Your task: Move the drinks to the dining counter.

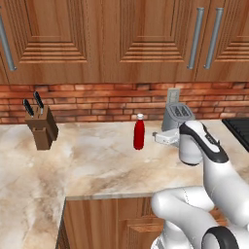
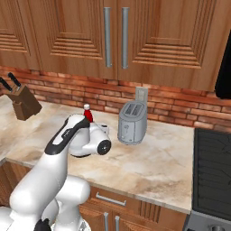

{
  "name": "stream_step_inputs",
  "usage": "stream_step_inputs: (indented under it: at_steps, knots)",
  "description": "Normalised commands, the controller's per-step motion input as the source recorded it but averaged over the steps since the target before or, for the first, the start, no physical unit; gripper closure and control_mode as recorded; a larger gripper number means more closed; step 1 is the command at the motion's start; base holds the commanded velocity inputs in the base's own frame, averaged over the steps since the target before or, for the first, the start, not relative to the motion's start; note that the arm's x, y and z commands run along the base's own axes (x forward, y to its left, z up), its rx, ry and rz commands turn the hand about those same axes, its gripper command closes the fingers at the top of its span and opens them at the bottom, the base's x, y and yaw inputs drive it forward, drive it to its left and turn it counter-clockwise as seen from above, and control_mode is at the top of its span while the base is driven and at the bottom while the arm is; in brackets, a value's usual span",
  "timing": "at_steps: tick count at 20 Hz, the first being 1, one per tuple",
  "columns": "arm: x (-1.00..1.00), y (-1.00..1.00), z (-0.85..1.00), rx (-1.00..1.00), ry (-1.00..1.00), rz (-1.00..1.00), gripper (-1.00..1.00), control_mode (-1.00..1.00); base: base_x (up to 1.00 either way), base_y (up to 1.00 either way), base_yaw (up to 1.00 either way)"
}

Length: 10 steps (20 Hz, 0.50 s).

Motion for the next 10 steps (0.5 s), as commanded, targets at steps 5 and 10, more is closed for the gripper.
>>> stream_step_inputs:
  at_steps: [5, 10]
  knots:
    - [0.17, 0.0, -0.19, 0.0, -0.12, -0.06, -1.0, -1.0, 0.0, 0.0, 0.0]
    - [0.15, 0.0, -0.22, 0.0, -0.12, -0.09, -1.0, -1.0, 0.0, 0.0, 0.0]
